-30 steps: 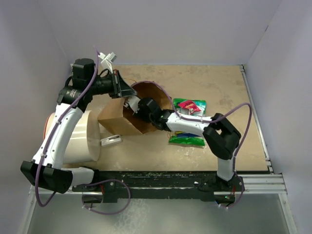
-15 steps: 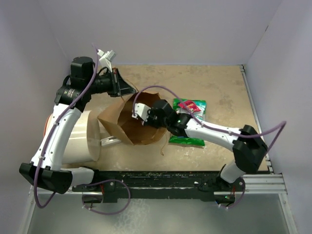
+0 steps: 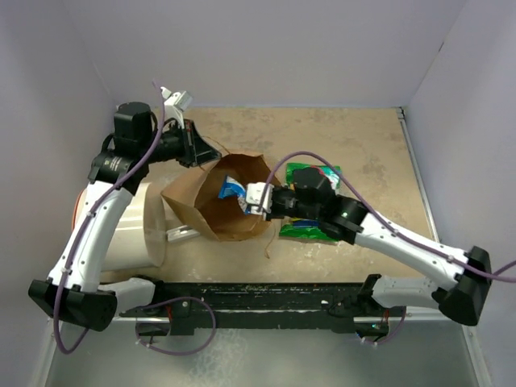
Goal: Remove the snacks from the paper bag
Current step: Take out the snack from the paper bag, then place the snack at the center of the board.
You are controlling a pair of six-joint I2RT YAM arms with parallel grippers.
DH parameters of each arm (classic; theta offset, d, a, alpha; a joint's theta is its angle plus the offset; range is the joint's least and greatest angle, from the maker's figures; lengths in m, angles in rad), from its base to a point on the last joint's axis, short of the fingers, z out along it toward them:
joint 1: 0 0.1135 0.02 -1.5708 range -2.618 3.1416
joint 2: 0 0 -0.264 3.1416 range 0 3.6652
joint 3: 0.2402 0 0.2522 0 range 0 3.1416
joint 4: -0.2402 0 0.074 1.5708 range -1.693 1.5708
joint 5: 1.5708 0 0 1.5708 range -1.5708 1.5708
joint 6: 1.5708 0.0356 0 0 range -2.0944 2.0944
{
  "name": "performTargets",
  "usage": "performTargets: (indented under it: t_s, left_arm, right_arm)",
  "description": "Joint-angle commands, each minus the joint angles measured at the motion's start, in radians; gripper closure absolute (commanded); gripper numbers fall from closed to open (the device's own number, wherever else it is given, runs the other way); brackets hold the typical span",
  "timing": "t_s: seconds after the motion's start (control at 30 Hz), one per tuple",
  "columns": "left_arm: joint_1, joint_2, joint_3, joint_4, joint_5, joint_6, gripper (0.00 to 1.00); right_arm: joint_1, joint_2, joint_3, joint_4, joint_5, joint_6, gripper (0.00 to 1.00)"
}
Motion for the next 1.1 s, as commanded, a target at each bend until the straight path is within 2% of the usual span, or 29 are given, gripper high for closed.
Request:
performTargets:
  t_s: [0.0, 0.17, 0.37, 0.43, 0.57, 0.67, 0.73, 0.8, 0.87, 0.97, 1.07]
  left_arm:
    - [0.003, -0.101, -0.055, 0.084, 0.051, 0.126, 1.00]
    - [0.003, -0.190, -0.130, 0.021, 0.023, 0.216, 1.00]
    - [0.003, -0.258, -0.168, -0.085, -0.003, 0.232, 1.00]
    - [0.004, -0.284, -0.174, -0.128, -0.024, 0.241, 1.00]
    - [0.004, -0.308, -0.171, -0.207, -0.103, 0.262, 1.00]
    - [0.003, -0.291, -0.168, -0.196, -0.125, 0.236, 1.00]
    - [0.004, -0.266, -0.152, -0.168, -0.140, 0.201, 1.00]
    - [0.003, -0.238, -0.126, -0.140, -0.150, 0.173, 1.00]
    - [0.003, -0.217, -0.103, -0.109, -0.156, 0.152, 1.00]
    - [0.003, -0.184, -0.052, -0.094, -0.185, 0.136, 1.00]
    - [0.003, -0.155, -0.012, -0.090, -0.194, 0.134, 1.00]
  right_arm:
    - [0.001, -0.181, 0.042, -0.123, -0.083, -0.094, 1.00]
    - [0.001, -0.309, 0.116, -0.313, -0.079, -0.137, 1.00]
    - [0.001, -0.393, 0.189, -0.341, -0.052, -0.132, 1.00]
    - [0.001, -0.404, 0.186, -0.333, 0.027, -0.124, 1.00]
    - [0.001, -0.408, 0.128, -0.233, 0.283, -0.117, 1.00]
    - [-0.029, -0.390, 0.088, -0.204, 0.375, -0.116, 1.00]
    - [-0.116, -0.383, 0.058, -0.219, 0.323, -0.116, 1.00]
    - [-0.248, -0.377, 0.038, -0.259, 0.195, -0.129, 1.00]
    - [-0.354, -0.351, 0.046, -0.381, 0.035, -0.215, 1.00]
    - [-0.404, -0.306, 0.048, -0.550, -0.067, -0.384, 1.00]
    - [-0.423, -0.299, 0.003, -0.625, -0.130, -0.471, 1.00]
